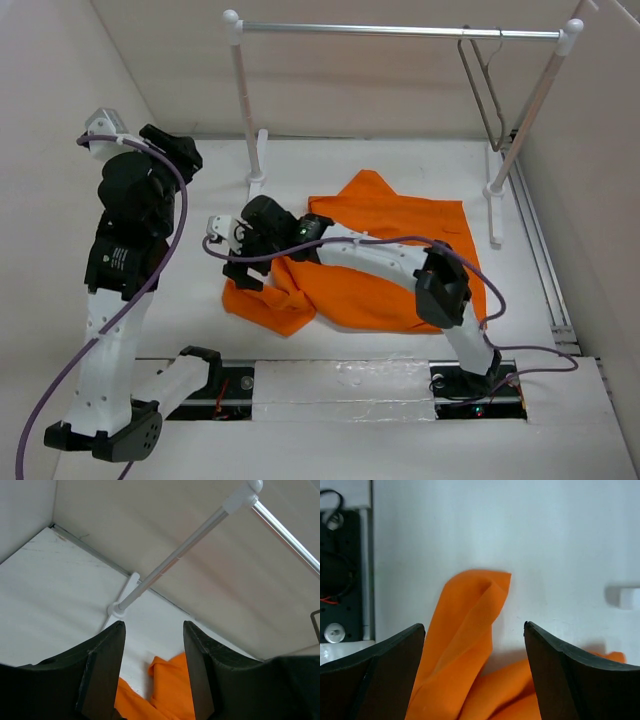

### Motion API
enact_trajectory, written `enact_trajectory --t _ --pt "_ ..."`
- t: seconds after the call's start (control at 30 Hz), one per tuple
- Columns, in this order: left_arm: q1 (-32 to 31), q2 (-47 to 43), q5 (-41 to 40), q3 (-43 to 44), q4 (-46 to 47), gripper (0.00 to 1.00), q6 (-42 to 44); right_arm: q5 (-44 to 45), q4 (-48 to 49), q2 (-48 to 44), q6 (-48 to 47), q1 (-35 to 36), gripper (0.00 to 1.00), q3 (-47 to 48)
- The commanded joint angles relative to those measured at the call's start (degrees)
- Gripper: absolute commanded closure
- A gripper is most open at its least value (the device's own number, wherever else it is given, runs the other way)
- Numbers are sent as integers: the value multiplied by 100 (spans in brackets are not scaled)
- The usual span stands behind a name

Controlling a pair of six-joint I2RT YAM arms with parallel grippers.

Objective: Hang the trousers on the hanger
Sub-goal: Flatten out the trousers at the center of the board.

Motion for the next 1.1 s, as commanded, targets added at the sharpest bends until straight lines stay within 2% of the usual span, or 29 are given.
enact_trajectory --t 0.0,0.17,0.2,0.23,0.27,0.3,0.33,0.53,0.6,0.7,0.8,0.9,1.0,1.07 --pt "34 -4 5 74 -425 54 94 80 -408 468 29 87 15 290" --pt "34 -153 243 -49 -416 54 111 645 -73 706 522 87 17 123" --pt "34 -180 313 -136 -355 54 111 619 -91 828 539 87 23 210" --pt "34 -215 357 -215 -320 54 103 236 -143 968 522 35 77 516" --pt "34 -215 357 -216 -320 54 103 232 -143 970 522 34 78 519" --pt "34 -198 366 -207 -311 54 111 284 -230 961 479 34 96 649" --pt "34 -189 366 -198 -302 54 146 346 -336 909 426 34 100 773" --pt "34 188 270 205 -425 52 366 1049 287 -1075 425 -483 100 589" --pt "34 277 95 363 -460 51 462 954 261 -1672 399 -816 100 659" --pt "34 435 -169 828 -469 50 603 559 112 -1982 294 -968 100 712" --pt "34 558 -380 979 -522 50 674 294 6 -1905 75 -872 100 485" --pt "34 550 -643 753 -522 50 674 40 76 -1405 -14 -512 100 133" --pt "34 427 -890 323 -443 50 604 65 138 -553 -93 -29 100 106" --pt "34 357 -969 154 -390 50 568 30 7 209 -102 252 100 507"
